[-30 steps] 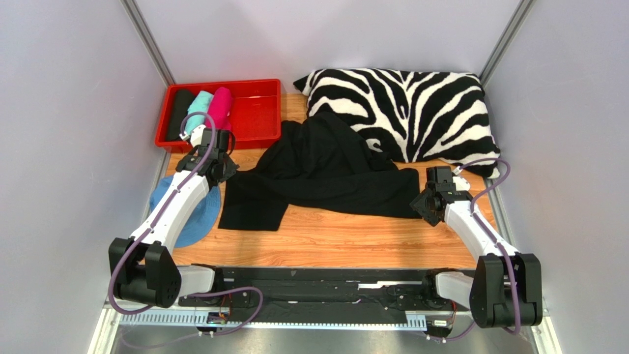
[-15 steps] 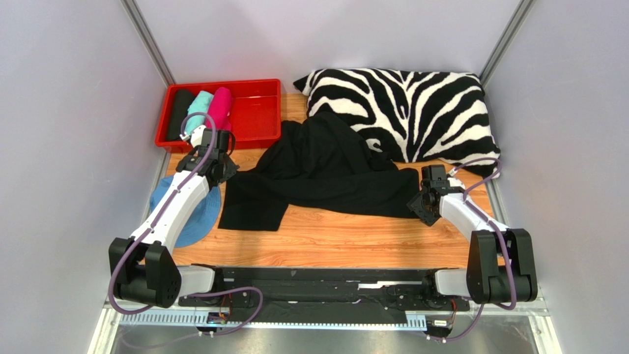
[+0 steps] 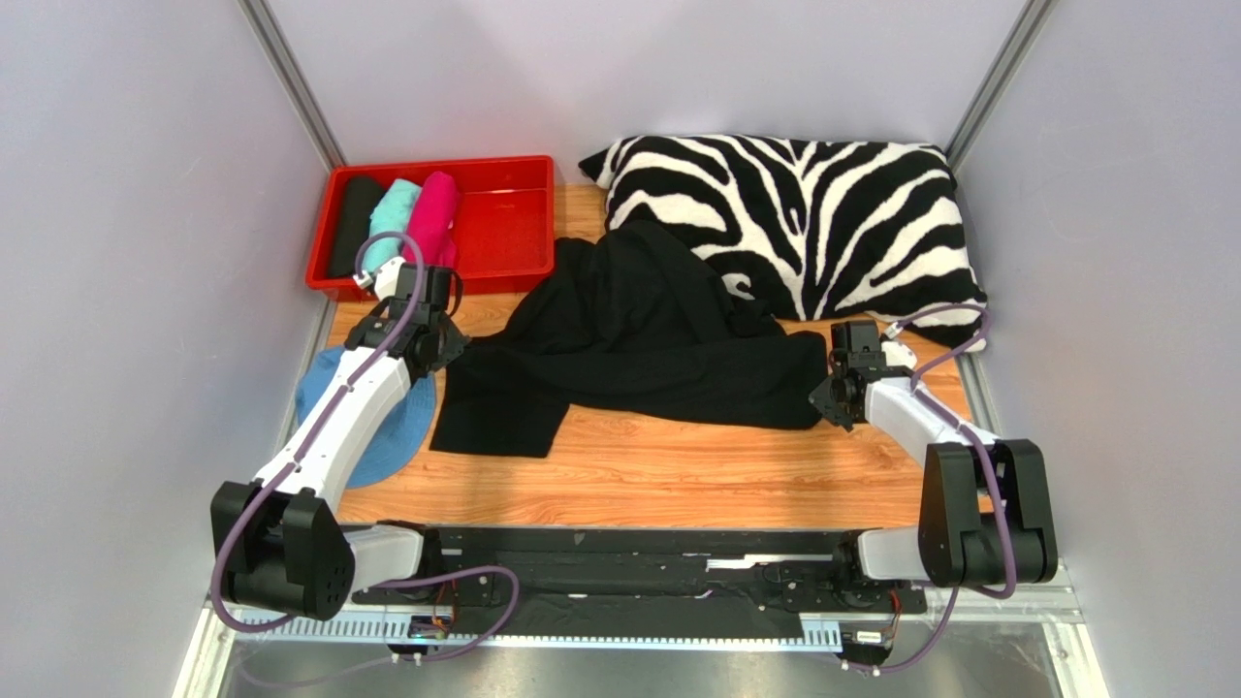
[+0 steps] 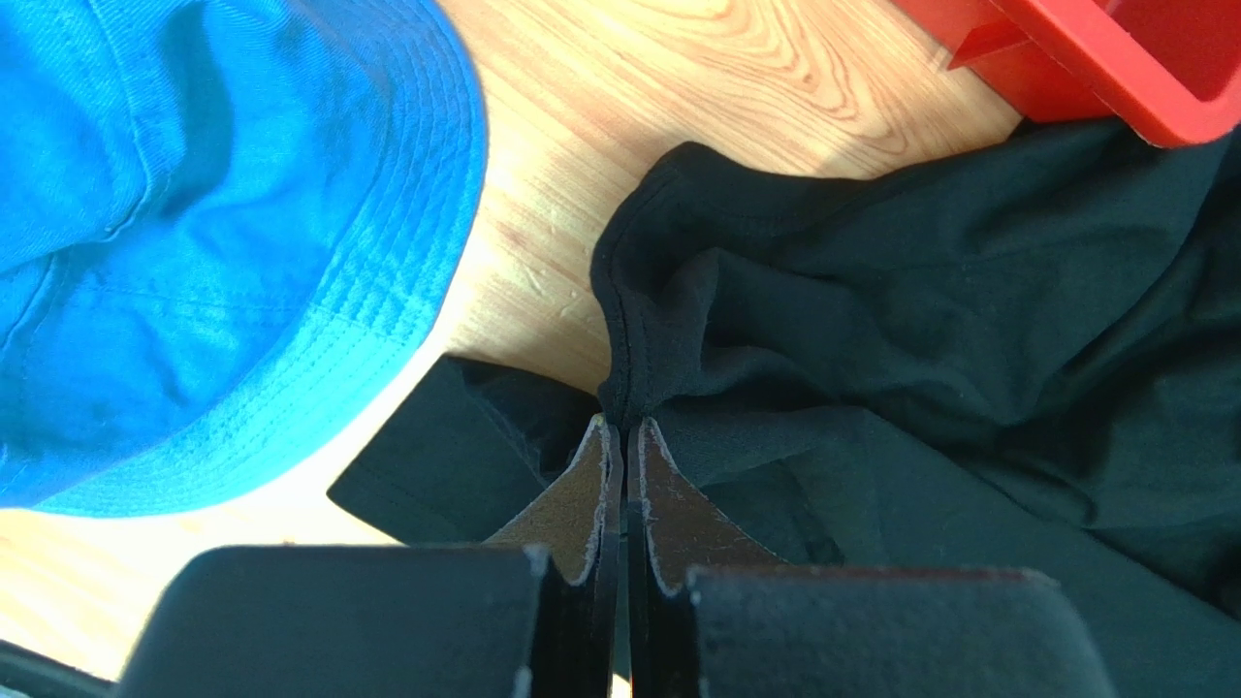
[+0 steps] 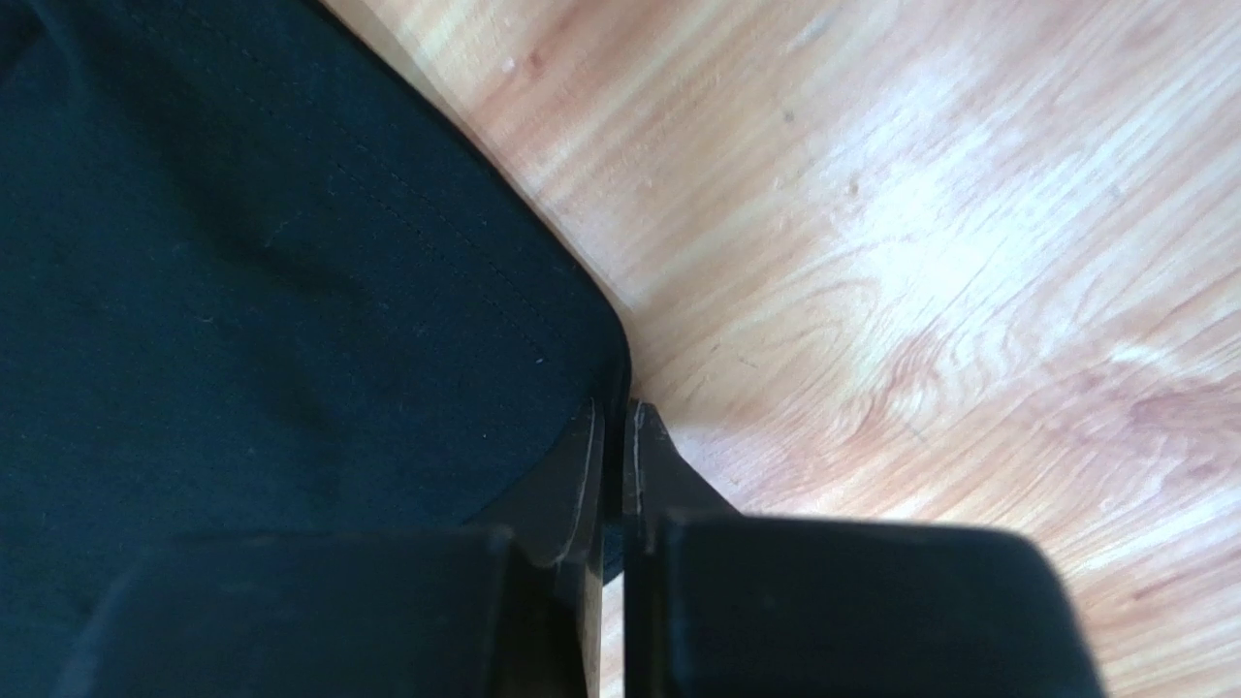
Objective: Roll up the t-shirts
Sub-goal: Flatten out the T-shirt at the center of the board.
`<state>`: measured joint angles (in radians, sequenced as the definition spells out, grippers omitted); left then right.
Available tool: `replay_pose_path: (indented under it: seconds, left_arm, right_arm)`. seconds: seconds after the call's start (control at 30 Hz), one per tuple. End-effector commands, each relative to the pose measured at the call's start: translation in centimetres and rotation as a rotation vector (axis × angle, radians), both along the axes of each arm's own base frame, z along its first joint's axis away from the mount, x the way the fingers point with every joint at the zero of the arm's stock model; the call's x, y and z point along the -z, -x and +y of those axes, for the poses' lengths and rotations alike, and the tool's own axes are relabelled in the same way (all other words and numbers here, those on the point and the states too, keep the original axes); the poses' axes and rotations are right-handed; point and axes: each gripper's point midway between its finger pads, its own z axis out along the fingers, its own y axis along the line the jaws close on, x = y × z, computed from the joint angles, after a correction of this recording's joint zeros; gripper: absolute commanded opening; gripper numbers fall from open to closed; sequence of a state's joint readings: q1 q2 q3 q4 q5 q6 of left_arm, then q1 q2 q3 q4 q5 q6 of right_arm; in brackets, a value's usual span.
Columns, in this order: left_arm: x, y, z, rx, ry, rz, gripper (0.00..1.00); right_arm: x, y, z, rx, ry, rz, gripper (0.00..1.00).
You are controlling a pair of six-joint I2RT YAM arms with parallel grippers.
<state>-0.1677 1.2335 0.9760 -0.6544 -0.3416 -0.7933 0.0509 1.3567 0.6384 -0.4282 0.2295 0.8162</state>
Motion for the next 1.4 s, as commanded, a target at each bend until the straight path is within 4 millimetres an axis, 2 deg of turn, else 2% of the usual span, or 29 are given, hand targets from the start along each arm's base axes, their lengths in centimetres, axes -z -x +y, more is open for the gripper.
replay_pose_path:
  seconds: [0.0, 0.03, 0.07, 0.1, 0.17, 0.2, 0.27, 0.3, 0.37, 0.4, 0.47, 0.5, 0.53, 0.57, 0.6, 0.63, 0.67, 0.7, 0.73, 0.77, 0.83, 0.87, 0.93, 0.97, 1.07, 1.2, 1.27, 1.37]
  left_arm:
    - [-2.0, 0.3, 0.2, 0.008, 0.004, -0.056, 0.0]
    - [-2.8, 0.6, 0.1, 0.013, 0.011, -0.073, 0.0]
    - [-3.3, 0.7, -0.1, 0.02, 0.02, -0.085, 0.0]
    - [-4.1, 0.8, -0.2, 0.026, 0.027, -0.106, 0.0]
    - [-6.1, 1.4, -0.6, 0.049, 0.047, -0.161, 0.0]
    - [-7.6, 1.5, -0.8, 0.056, 0.057, -0.197, 0.0]
    - [-9.9, 2.3, -1.2, 0.084, 0.074, -0.246, 0.0]
    - [-12.1, 2.3, -1.3, 0.094, 0.082, -0.298, 0.0]
    - [-14.7, 3.2, -1.6, 0.125, 0.089, -0.351, 0.0]
    - [-17.0, 3.5, -1.7, 0.136, 0.097, -0.404, 0.0]
    - [-20.0, 4.5, -2.2, 0.188, 0.114, -0.479, 0.0]
    - [-22.5, 5.0, -2.4, 0.204, 0.123, -0.541, 0.0]
    - [-24.1, 5.6, -2.5, 0.221, 0.128, -0.587, 0.0]
    - [-25.3, 6.0, -2.9, 0.259, 0.129, -0.618, 0.0]
    - [-27.5, 6.6, -2.9, 0.272, 0.131, -0.673, 0.0]
    - [-28.6, 7.2, -3.0, 0.285, 0.133, -0.705, 0.0]
    - [-29.6, 7.7, -3.3, 0.317, 0.129, -0.728, 0.0]
    - [-31.4, 8.4, -3.2, 0.325, 0.131, -0.773, 0.0]
    - [-32.2, 9.0, -3.2, 0.33, 0.132, -0.792, 0.0]
    - [-33.0, 9.5, -3.3, 0.347, 0.133, -0.812, 0.0]
    - [-35.3, 10.9, -3.2, 0.354, 0.14, -0.877, 0.0]
    - [-36.7, 11.9, -3.3, 0.366, 0.149, -0.918, 0.0]
    - [-37.9, 13.0, -3.2, 0.37, 0.154, -0.953, 0.0]
    - [-39.3, 14.0, -3.1, 0.374, 0.159, -0.995, 0.0]
    - [-41.8, 15.9, -2.6, 0.371, 0.16, -1.068, 0.0]
    - [-43.7, 17.3, -2.4, 0.367, 0.175, -1.113, 0.0]
    - [-44.3, 17.7, -2.4, 0.364, 0.19, -1.129, 0.0]
    - [-44.2, 16.9, -2.7, 0.366, 0.204, -1.115, 0.0]
  right_arm:
    - [-2.0, -0.4, 0.1, -0.036, 0.002, -0.024, 0.0]
    - [-2.9, 0.0, 0.0, -0.043, 0.008, -0.017, 0.0]
    - [-5.4, -1.1, 0.0, -0.049, 0.014, -0.077, 0.0]
    - [-7.7, -1.4, -0.1, -0.057, 0.021, -0.138, 0.0]
    - [-11.2, -1.4, -0.1, -0.069, 0.025, -0.193, 0.0]
    - [-14.5, -2.4, -0.1, -0.079, 0.03, -0.27, 0.0]
    - [-18.3, -2.2, 0.0, -0.089, 0.031, -0.347, 0.0]
    - [-21.8, -2.8, 0.0, -0.09, 0.035, -0.43, 0.0]
    - [-25.3, -2.4, -0.3, -0.091, 0.054, -0.49, 0.0]
    - [-28.5, -2.4, -0.4, -0.09, 0.06, -0.556, 0.0]
    - [-31.3, -2.0, -0.4, -0.095, 0.067, -0.599, 0.0]
    - [-32.6, -1.9, -0.4, -0.097, 0.068, -0.623, 0.0]
    - [-35.3, -1.5, -0.4, -0.098, 0.065, -0.675, 0.0]
    - [-36.5, -1.3, -0.4, -0.095, 0.067, -0.695, 0.0]
    - [-37.8, -1.1, -0.4, -0.096, 0.065, -0.724, 0.0]
    - [-39.8, -0.6, -0.5, -0.091, 0.069, -0.77, 0.0]
    - [-41.0, -0.3, -0.6, -0.082, 0.069, -0.797, 0.0]
    - [-42.0, 0.0, -0.7, -0.077, 0.072, -0.823, 0.0]
    - [-42.7, 0.2, -0.8, -0.073, 0.074, -0.835, 0.0]
    - [-44.9, 1.0, -1.0, -0.061, 0.079, -0.887, 0.0]
    - [-46.4, 1.8, -1.3, -0.053, 0.087, -0.913, 0.0]
    - [-48.1, 2.7, -1.5, -0.041, 0.098, -0.956, 0.0]
    - [-49.7, 4.0, -1.9, -0.026, 0.111, -0.994, 0.0]
    - [-51.4, 5.2, -2.1, -0.013, 0.12, -1.042, 0.0]
    - [-53.5, 7.1, -2.4, -0.002, 0.129, -1.109, 0.0]
    - [-56.6, 9.9, -2.5, 0.0, 0.131, -1.207, 0.0]
    - [-57.1, 10.6, -2.5, 0.002, 0.134, -1.224, 0.0]
    - [-57.2, 11.1, -2.9, 0.019, 0.149, -1.23, 0.0]
